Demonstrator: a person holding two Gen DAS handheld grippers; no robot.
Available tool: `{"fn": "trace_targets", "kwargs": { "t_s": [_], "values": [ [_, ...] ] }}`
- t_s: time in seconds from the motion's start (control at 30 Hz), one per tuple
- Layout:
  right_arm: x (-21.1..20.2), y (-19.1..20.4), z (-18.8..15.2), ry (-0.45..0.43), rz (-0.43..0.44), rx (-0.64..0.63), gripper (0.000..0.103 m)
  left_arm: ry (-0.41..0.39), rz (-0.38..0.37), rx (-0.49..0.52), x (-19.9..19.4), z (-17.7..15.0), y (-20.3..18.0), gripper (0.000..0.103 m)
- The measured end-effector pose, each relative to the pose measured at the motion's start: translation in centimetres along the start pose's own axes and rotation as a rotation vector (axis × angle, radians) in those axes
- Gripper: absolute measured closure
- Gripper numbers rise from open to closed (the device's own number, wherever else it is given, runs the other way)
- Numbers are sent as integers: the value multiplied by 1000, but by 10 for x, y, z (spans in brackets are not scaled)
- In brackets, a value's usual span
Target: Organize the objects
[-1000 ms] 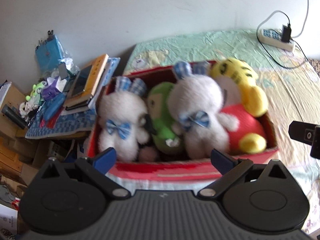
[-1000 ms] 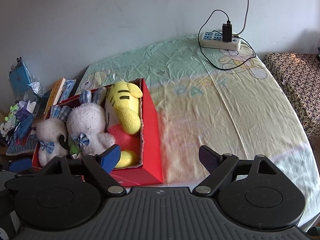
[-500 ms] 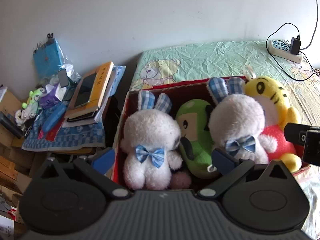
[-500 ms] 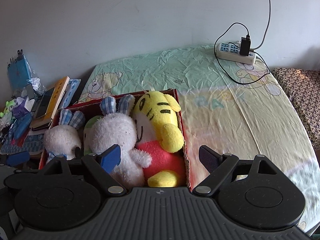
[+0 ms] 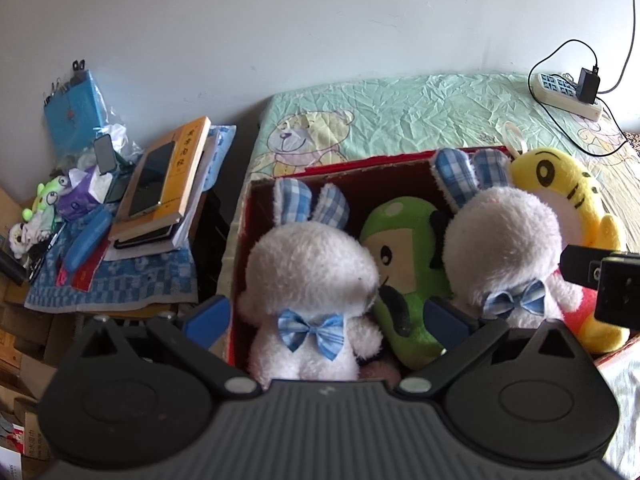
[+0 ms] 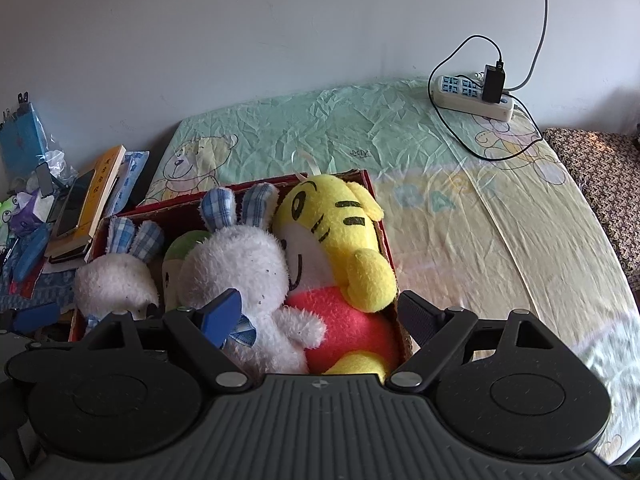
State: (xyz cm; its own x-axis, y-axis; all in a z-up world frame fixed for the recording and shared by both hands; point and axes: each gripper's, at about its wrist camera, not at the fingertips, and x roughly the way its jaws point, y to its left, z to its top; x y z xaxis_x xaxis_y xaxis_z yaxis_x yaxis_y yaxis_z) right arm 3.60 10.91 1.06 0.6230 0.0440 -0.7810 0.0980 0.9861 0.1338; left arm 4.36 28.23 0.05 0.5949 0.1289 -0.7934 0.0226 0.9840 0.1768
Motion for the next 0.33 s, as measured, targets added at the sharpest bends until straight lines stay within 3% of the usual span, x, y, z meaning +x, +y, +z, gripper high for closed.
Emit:
{"fn": "trace_targets", "kwargs": {
  "t_s": [0.33],
  "values": [
    [3, 5, 5, -11, -10, -21, 16, -52, 19, -10, -4, 4, 3, 4]
  ]
}}
